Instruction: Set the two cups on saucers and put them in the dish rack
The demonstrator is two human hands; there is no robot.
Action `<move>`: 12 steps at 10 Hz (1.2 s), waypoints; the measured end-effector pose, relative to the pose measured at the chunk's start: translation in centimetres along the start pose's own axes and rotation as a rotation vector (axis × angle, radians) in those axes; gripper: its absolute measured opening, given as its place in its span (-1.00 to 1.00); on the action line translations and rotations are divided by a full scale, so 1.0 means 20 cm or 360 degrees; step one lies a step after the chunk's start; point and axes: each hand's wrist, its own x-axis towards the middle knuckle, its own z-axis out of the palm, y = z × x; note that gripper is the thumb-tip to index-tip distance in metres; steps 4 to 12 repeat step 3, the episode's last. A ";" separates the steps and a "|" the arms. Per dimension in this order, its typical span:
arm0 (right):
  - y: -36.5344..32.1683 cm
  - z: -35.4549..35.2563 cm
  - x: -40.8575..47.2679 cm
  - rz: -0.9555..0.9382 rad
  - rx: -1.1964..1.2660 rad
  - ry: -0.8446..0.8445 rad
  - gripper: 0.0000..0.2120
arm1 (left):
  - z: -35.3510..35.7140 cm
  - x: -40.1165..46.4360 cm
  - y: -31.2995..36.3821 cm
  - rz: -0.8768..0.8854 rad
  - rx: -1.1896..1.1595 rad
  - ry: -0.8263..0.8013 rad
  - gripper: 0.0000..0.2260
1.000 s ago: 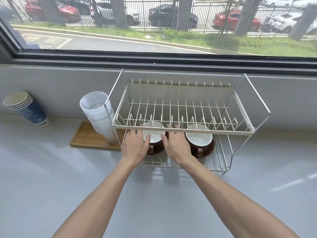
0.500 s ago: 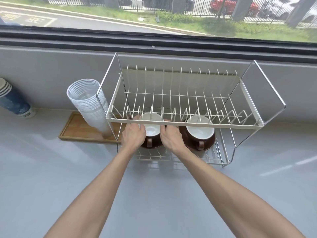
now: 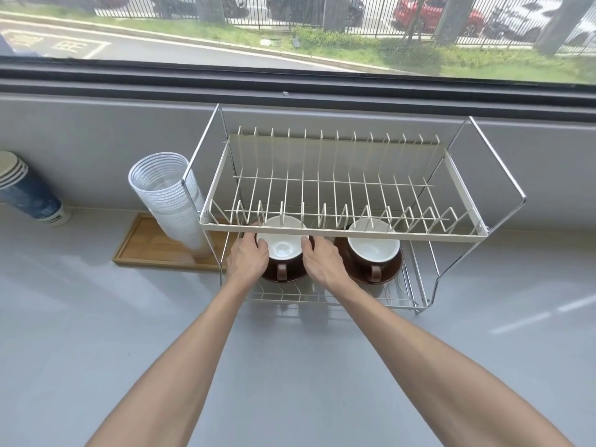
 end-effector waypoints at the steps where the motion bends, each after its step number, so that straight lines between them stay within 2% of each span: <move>1: 0.00 -0.01 -0.01 -0.0024 -0.0042 -0.0012 -0.51 | -0.02 -0.01 0.01 0.0019 0.0044 -0.0032 -0.77; 3: -0.01 -0.08 -0.07 -0.0014 -0.0228 -0.0072 -0.48 | -0.13 -0.01 -0.01 0.0121 0.0295 -0.0360 -0.58; 12: -0.01 -0.08 -0.07 -0.0014 -0.0228 -0.0072 -0.48 | -0.13 -0.01 -0.01 0.0121 0.0295 -0.0360 -0.58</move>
